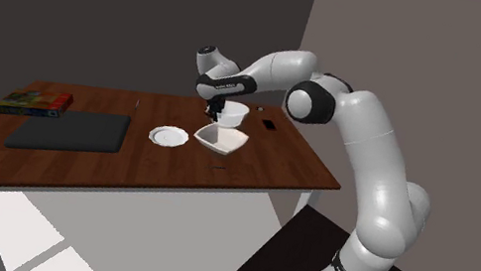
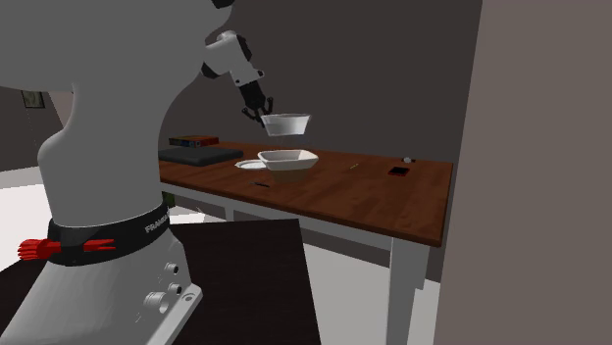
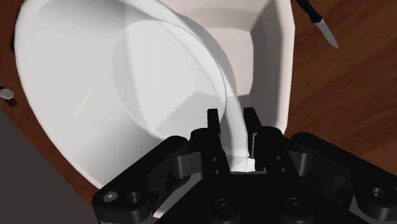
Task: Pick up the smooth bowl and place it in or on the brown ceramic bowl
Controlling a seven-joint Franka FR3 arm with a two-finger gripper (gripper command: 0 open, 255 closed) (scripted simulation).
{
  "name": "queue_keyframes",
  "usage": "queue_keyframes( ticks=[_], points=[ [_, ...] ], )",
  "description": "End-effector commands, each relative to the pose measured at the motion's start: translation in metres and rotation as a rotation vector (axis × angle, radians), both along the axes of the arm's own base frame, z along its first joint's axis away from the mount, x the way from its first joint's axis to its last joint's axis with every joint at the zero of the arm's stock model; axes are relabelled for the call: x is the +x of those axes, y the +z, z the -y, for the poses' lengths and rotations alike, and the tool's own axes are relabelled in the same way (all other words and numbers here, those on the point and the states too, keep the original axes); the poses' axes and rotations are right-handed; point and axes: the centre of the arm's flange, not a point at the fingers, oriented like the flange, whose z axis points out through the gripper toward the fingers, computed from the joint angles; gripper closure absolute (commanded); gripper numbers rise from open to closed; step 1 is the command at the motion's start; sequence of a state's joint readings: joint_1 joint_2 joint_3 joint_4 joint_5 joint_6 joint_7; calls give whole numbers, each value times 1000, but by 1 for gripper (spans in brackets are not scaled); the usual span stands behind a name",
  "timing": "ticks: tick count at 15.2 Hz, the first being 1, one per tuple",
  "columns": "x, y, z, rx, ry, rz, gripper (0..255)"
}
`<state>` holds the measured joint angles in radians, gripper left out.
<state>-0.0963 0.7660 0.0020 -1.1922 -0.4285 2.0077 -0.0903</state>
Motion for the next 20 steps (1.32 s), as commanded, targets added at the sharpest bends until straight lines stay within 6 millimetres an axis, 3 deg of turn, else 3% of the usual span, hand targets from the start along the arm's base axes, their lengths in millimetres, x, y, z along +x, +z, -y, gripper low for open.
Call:
queue_keyframes(
  ticks=[1,14,20],
  points=[
    [4,-8,-1,0,0,1,255],
    [4,-76,-1,0,0,1,255],
    [4,-79,-1,0,0,1,255]
  ],
)
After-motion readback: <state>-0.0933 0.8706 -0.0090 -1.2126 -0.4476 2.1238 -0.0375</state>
